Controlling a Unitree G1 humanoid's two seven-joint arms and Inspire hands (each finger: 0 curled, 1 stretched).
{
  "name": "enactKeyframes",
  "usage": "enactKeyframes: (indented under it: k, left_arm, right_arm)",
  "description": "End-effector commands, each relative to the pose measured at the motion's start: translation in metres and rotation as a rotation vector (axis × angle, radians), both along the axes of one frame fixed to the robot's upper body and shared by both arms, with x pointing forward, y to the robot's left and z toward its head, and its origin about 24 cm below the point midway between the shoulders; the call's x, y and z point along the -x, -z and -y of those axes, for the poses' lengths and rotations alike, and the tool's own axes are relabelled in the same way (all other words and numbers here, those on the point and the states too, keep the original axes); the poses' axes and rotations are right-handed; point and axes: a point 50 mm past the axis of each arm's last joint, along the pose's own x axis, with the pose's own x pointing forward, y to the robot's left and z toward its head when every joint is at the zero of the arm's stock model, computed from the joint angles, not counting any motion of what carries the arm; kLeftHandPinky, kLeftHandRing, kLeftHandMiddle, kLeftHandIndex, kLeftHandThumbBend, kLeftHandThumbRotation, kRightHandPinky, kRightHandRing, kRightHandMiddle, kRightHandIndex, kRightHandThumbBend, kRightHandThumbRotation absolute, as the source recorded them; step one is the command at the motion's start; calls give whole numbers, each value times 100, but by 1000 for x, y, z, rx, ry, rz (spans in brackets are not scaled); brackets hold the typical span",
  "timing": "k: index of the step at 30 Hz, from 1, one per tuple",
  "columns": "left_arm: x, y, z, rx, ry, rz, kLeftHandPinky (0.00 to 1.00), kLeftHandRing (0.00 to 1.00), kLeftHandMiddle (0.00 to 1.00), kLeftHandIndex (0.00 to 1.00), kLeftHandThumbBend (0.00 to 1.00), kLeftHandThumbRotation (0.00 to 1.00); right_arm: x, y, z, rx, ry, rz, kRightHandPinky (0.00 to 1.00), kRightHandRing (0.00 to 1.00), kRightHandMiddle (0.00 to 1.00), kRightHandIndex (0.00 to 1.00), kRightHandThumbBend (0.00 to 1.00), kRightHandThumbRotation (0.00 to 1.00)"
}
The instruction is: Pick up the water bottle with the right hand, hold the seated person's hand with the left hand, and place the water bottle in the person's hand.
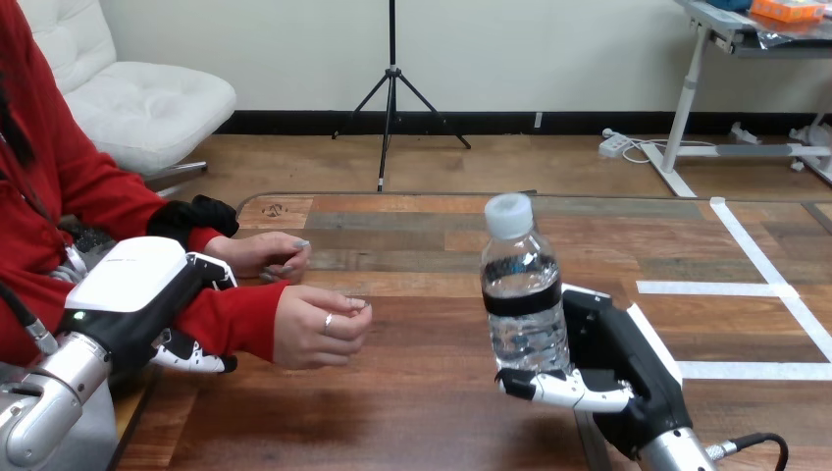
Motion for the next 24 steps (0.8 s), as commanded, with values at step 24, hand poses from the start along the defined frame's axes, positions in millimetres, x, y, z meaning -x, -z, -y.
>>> enactKeyframes:
  k: [24]
  left_arm:
    - [-22,-35,41,196,157,206,35,42,49,52,70,15]
  right_arm:
    - [-35,-18,-2,109,-52,73,16,21,33,40,88,0]
